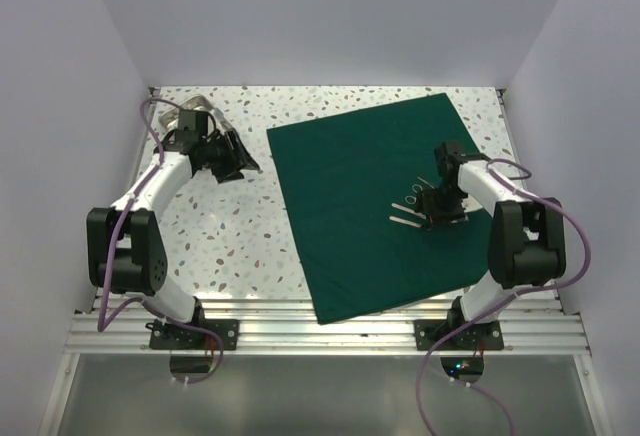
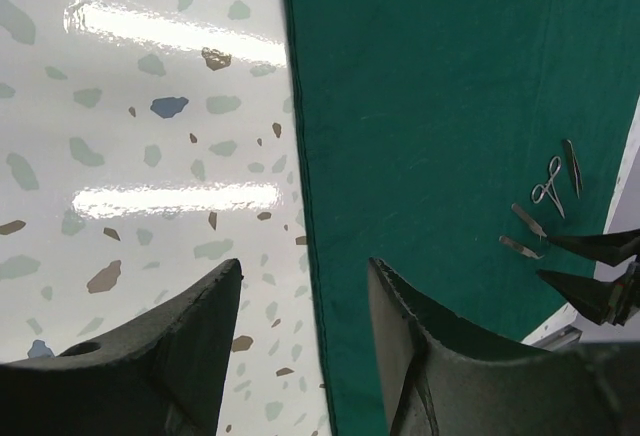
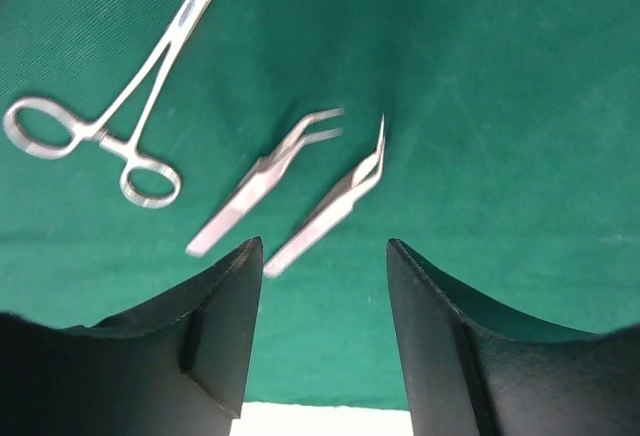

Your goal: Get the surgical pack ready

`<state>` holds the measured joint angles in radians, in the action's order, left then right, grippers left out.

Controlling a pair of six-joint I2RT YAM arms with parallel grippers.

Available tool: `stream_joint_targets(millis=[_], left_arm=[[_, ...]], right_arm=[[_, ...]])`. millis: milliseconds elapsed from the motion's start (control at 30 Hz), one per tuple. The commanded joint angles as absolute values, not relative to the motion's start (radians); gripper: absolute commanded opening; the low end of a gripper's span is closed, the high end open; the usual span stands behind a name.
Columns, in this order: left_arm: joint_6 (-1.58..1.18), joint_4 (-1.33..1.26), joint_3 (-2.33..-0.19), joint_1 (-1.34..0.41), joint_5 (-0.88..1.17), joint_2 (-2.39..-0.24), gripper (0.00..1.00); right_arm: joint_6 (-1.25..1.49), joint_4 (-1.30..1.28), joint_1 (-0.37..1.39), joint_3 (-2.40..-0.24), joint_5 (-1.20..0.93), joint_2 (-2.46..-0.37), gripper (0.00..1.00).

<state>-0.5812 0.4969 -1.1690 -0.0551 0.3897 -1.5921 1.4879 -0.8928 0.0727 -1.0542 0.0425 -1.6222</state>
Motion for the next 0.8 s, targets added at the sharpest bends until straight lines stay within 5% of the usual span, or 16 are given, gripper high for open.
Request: stream_joint_targets(millis=[0,400,767], left_arm=[[-0.548,0.449,-1.184,-0.064,0.405,-1.546,0.57],[-0.526,0.471,-1.163,-0.074,0.428,-1.539,0.57],[-0.528,0.479,-1.170,-0.084,0.446,-1.540,0.57]], right_arm=[[1.526,-0.870,0.080,-1.088,0.104,-1.666,0.54],[1.540,-0.851,0.083,-1.071,0.110,-1.712,0.38],[1.537,-0.848,0.086,-1.049,0.118,-1.730,0.35]])
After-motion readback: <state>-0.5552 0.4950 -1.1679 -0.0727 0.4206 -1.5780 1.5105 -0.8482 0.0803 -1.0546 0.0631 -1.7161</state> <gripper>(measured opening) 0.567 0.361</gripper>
